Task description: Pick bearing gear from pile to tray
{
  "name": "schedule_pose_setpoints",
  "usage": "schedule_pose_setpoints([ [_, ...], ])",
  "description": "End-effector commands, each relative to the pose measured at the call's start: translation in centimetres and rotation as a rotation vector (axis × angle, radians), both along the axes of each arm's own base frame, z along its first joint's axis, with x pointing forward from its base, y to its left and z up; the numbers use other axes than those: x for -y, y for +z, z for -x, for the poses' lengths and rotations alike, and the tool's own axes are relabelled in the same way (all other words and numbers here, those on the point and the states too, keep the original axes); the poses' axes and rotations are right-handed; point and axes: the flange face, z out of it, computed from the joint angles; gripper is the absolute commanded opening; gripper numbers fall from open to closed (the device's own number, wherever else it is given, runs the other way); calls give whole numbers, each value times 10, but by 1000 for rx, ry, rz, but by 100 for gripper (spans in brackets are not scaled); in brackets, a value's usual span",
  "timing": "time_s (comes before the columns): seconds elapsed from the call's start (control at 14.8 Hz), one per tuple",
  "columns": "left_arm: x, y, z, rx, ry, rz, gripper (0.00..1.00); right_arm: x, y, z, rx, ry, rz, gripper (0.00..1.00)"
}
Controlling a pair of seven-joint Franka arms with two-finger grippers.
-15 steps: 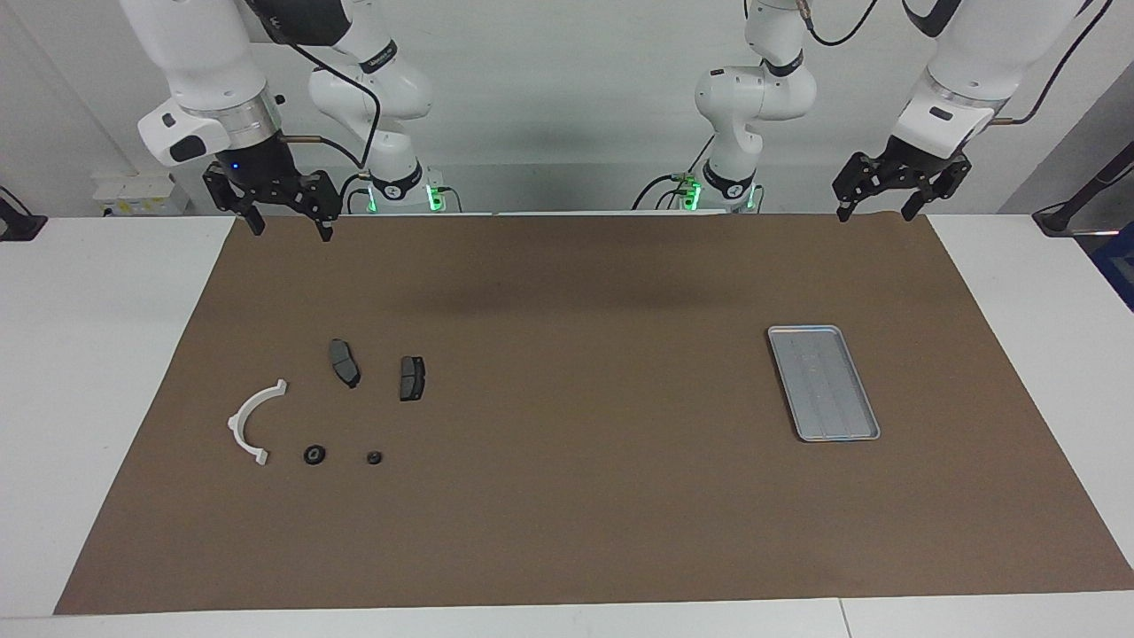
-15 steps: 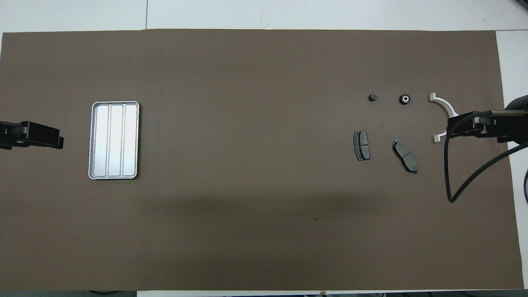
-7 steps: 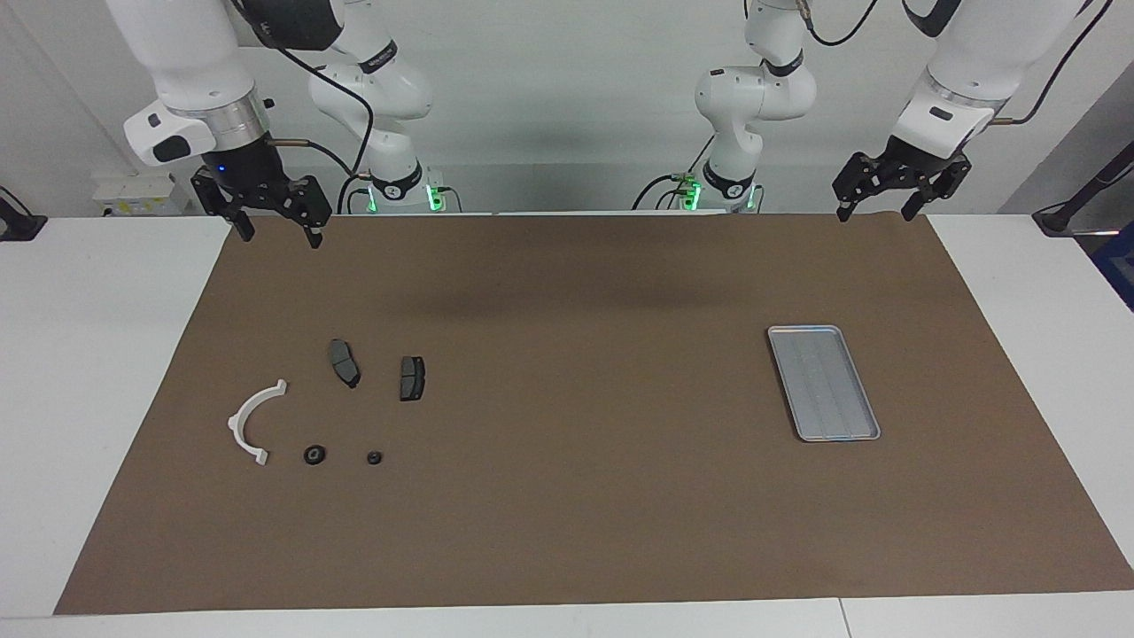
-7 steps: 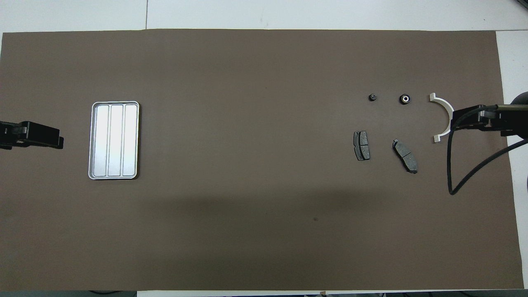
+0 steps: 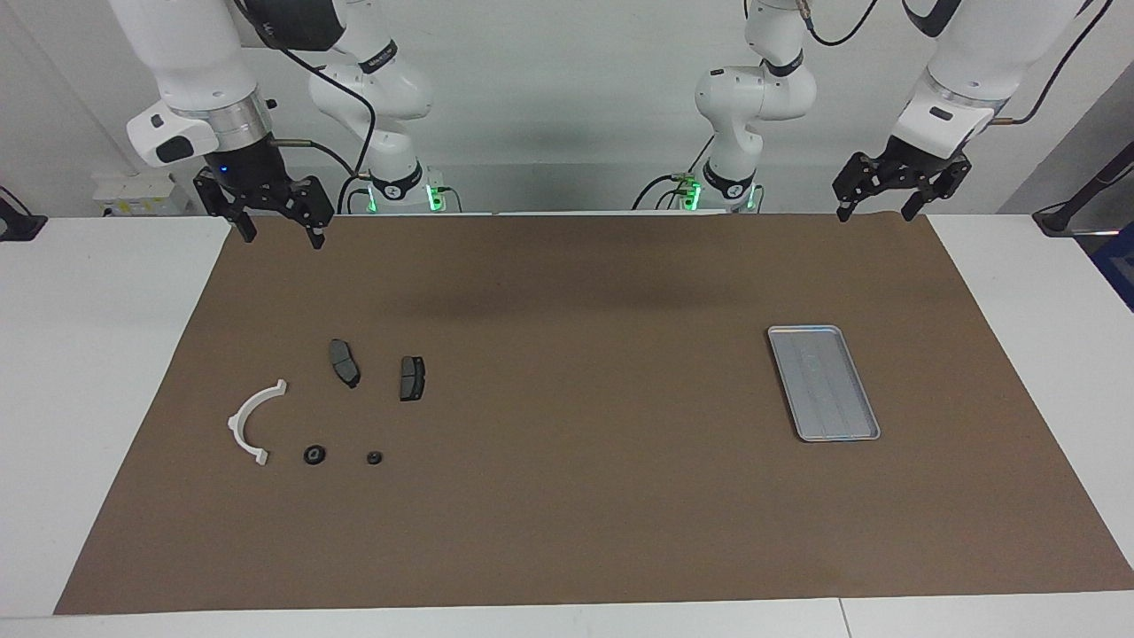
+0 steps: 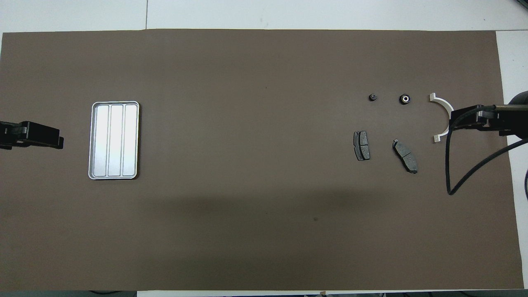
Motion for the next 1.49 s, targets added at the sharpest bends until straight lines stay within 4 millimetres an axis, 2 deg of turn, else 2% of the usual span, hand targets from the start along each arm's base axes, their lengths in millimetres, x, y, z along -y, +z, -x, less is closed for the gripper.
schedule_pose_setpoints([
  [0.0,1,0,3,-11,1,13,100,0,-6,4,6,-7,-2,100],
  [0.68,0,0,3,-11,3,13,100,-1,-13,7,-8,-6,-10,100],
  [1.01,0,0,3,-11,3,13,100,0,-30,-1,8,-6,0,100],
  [1.22,0,0,3,-11,3,13,100,2,-56,-15,21,-14,1,100],
  [1.42,0,0,3,-11,3,13,100,2,-97,-39,43,-35,8,100],
])
